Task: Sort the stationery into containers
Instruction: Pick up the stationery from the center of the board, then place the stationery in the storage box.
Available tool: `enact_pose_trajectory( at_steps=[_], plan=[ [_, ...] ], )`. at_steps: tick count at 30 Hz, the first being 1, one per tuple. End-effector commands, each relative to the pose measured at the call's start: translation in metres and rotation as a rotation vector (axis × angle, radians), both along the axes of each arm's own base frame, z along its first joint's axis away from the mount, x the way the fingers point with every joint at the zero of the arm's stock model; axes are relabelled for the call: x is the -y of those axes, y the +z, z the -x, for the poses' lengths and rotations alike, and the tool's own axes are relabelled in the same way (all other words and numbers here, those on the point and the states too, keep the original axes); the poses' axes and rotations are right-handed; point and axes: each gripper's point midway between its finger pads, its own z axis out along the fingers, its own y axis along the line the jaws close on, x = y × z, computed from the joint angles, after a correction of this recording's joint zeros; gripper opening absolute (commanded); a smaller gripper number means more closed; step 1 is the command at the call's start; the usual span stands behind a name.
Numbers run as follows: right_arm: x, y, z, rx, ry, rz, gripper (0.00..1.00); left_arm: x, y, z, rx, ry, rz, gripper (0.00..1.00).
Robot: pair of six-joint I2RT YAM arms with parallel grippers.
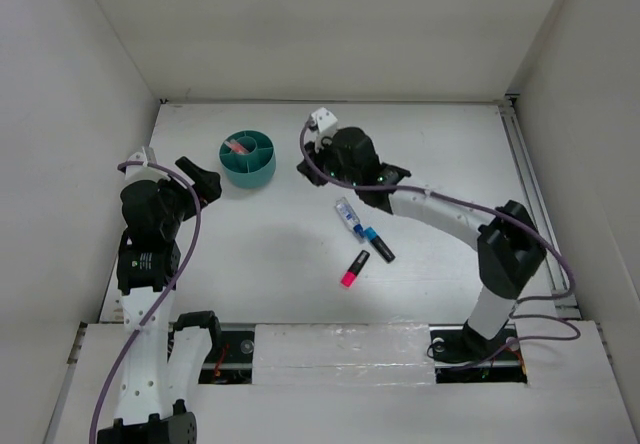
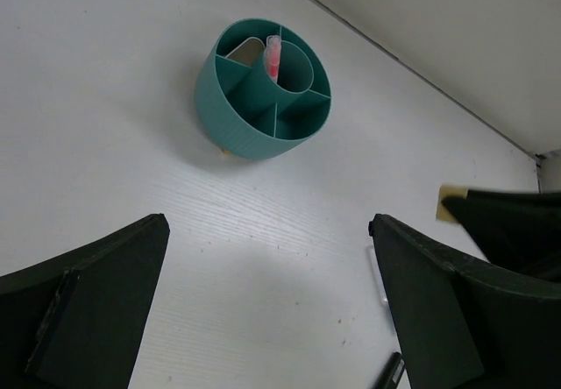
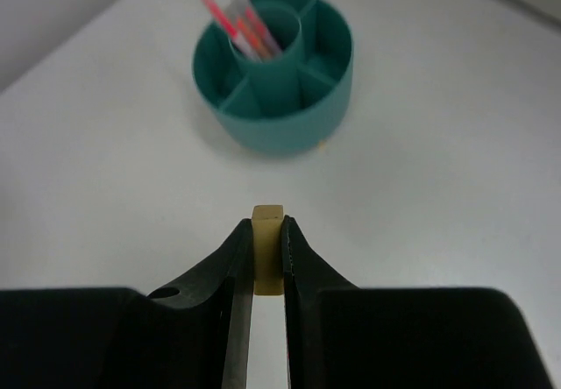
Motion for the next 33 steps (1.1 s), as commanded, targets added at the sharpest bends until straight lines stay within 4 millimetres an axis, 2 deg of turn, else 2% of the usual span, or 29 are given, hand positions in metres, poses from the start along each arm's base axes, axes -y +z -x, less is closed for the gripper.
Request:
enact_pose_trajectory(
  at_steps=[1, 2, 3, 4, 5, 6, 8, 9, 10, 11, 12, 13, 14, 19, 25, 26, 27, 31, 33],
  plan=[
    [-0.034, 0.051, -0.029, 0.136, 0.145, -0.103, 0.0, -0.001, 0.008, -0.001, 0.037, 0.006, -0.01, 1.0],
    [-0.041, 0.081, -0.043, 0.185, 0.158, -0.138, 0.0, -0.001, 0.008, -0.001, 0.037, 0.006, -0.01, 1.0],
    [-0.047, 0.059, -0.058, 0.148, 0.168, -0.115, 0.0, -0.001, 0.008, -0.001, 0.037, 0.006, -0.01, 1.0],
    [-0.051, 0.063, -0.064, 0.151, 0.205, -0.133, 0.0, 0.001, 0.009, -0.001, 0.037, -0.004, -0.007, 1.0],
    [-0.049, 0.083, -0.08, 0.19, 0.2, -0.163, 0.0, 0.001, 0.009, -0.001, 0.037, -0.004, -0.007, 1.0],
    [-0.054, 0.061, -0.093, 0.14, 0.194, -0.16, 0.0, 0.002, 0.011, -0.001, 0.046, -0.013, -0.005, 1.0],
    [-0.055, 0.061, -0.108, 0.138, 0.204, -0.179, 0.0, 0.004, 0.006, -0.001, 0.038, -0.026, -0.01, 1.0],
    [-0.064, 0.056, -0.115, 0.141, 0.225, -0.187, 0.0, 0.004, 0.006, -0.001, 0.038, -0.026, -0.01, 1.0],
    [-0.065, 0.058, -0.122, 0.141, 0.23, -0.212, 0.0, 0.005, 0.007, -0.001, 0.038, -0.034, -0.007, 1.0],
    [-0.073, 0.058, -0.118, 0.135, 0.282, -0.234, 0.0, 0.005, 0.009, -0.002, 0.047, -0.035, -0.008, 1.0],
    [-0.074, 0.067, -0.123, 0.151, 0.301, -0.265, 0.0, 0.005, 0.009, -0.002, 0.047, -0.035, -0.008, 1.0],
    [-0.078, 0.057, -0.129, 0.129, 0.31, -0.298, 0.0, 0.007, 0.009, -0.002, 0.048, -0.046, -0.005, 1.0],
    [-0.084, 0.059, -0.123, 0.125, 0.363, -0.324, 0.0, 0.007, 0.009, -0.002, 0.048, -0.046, -0.005, 1.0],
    [-0.091, 0.068, -0.128, 0.163, 0.368, -0.407, 0.0, 0.008, 0.008, -0.004, 0.048, -0.058, -0.011, 1.0],
    [-0.104, 0.046, -0.141, 0.124, 0.337, -0.43, 0.0, 0.011, 0.009, -0.003, 0.049, -0.075, -0.006, 1.0],
    [-0.105, 0.047, -0.142, 0.13, 0.338, -0.433, 0.0, 0.011, 0.009, -0.003, 0.049, -0.075, -0.006, 1.0],
    [-0.108, 0.034, -0.144, 0.099, 0.333, -0.44, 0.0, 0.011, 0.009, -0.003, 0.049, -0.075, -0.006, 1.0],
    [-0.112, 0.025, -0.151, 0.089, 0.314, -0.485, 0.0, 0.011, 0.009, -0.003, 0.049, -0.075, -0.006, 1.0],
    [-0.113, 0.031, -0.152, 0.097, 0.316, -0.501, 0.0, 0.011, 0.009, -0.003, 0.049, -0.075, -0.006, 1.0]
  ],
)
